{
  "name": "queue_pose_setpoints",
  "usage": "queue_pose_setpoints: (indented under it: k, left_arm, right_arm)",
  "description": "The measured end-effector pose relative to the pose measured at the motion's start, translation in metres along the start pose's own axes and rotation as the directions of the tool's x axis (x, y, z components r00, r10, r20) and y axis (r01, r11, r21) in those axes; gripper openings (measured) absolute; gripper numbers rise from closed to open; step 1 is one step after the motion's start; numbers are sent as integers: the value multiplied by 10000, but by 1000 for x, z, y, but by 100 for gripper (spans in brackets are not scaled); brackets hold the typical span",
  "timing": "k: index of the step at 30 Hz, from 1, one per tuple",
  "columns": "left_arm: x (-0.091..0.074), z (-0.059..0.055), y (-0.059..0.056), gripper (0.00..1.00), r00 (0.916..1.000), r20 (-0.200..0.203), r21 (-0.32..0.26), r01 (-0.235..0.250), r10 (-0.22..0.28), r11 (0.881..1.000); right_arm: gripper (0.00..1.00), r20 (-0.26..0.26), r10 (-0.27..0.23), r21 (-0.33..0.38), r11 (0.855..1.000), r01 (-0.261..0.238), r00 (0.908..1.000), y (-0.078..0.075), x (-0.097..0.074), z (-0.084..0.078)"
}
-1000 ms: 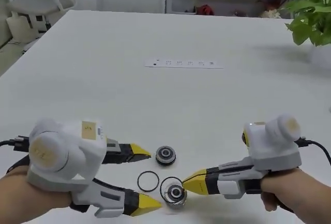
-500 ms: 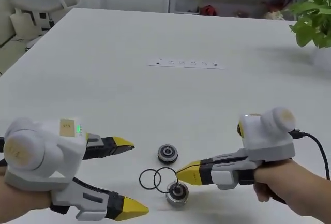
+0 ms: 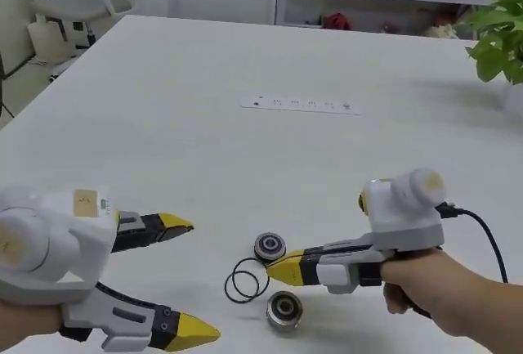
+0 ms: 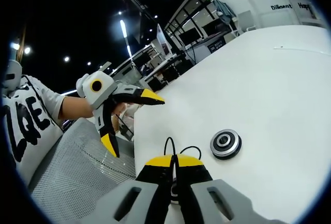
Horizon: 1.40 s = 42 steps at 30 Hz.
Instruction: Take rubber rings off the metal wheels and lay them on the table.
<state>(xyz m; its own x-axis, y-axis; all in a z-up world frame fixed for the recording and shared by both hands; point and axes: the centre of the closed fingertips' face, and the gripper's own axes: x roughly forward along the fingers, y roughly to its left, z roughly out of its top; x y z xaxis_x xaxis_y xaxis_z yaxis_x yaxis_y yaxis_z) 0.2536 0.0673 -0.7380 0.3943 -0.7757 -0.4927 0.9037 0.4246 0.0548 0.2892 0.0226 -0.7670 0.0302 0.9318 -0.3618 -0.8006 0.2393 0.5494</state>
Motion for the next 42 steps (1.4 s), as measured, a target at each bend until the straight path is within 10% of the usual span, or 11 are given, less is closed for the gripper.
queue_pose_setpoints:
  k: [42]
  left_arm:
    - [-3, -12, 6, 80, 9996, -211, -291, -169, 163, 9994]
  right_arm:
    - [11, -617, -836, 215, 9961, 851, 9946, -17, 22, -15]
